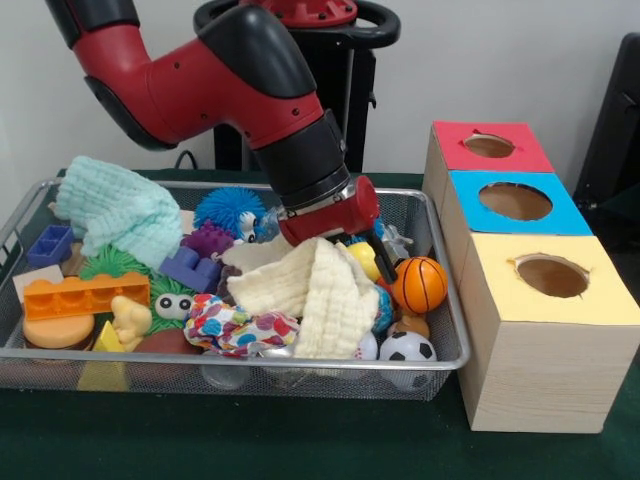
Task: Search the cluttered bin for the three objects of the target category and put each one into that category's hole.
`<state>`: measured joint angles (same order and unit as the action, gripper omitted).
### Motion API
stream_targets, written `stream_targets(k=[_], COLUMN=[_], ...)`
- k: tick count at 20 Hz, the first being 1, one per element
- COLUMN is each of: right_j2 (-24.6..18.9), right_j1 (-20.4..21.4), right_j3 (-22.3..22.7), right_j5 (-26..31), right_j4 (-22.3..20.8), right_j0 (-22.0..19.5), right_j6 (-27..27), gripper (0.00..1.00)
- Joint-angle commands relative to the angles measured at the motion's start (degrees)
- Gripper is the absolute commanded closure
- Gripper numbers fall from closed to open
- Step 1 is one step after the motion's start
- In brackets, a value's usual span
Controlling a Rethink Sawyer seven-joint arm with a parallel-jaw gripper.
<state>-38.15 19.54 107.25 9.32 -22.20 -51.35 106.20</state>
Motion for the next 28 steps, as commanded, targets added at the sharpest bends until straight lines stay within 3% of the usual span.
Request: stream_targets(k=[1,5,8,28], right_j2=[4.04,14.14,18.82,21.99], right_j1=[1.45,12.0,17.7,18.97], right_j3=[2.39,4.01,4.23,4.34], right_j5=[0.28,-0.71,2.46,2.65], right_j4=[0.38,0.61,1.97,5.46], right_j0=[4.73,13.46,18.4,21.18], right_j6=[7.17,12.22,13.27,9.34], gripper=[0.0,0.0,0.0,0.0])
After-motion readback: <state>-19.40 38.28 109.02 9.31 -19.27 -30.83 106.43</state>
